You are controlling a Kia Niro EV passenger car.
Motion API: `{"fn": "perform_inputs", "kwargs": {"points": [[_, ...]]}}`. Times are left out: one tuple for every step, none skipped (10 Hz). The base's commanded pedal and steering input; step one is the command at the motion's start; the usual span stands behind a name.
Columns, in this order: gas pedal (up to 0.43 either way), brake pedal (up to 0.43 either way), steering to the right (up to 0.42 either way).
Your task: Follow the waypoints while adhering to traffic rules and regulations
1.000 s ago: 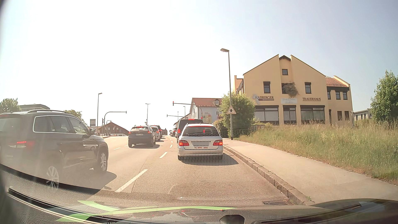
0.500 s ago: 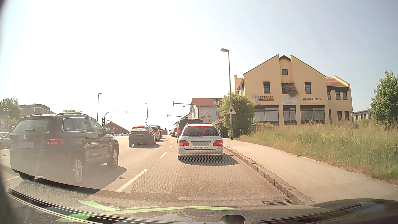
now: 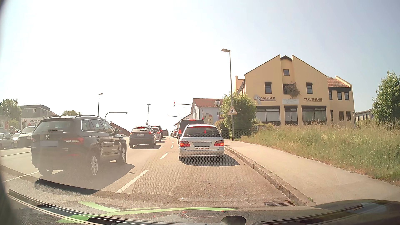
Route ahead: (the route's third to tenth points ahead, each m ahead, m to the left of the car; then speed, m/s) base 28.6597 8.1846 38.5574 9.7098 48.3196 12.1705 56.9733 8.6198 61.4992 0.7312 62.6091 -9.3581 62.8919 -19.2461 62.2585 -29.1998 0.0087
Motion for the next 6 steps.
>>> {"fn": "perform_inputs", "kwargs": {"points": [[0.000,0.262,-0.034],[0.000,0.262,-0.034],[0.000,0.262,-0.033],[0.000,0.262,-0.034],[0.000,0.262,-0.033],[0.000,0.268,-0.033]]}}
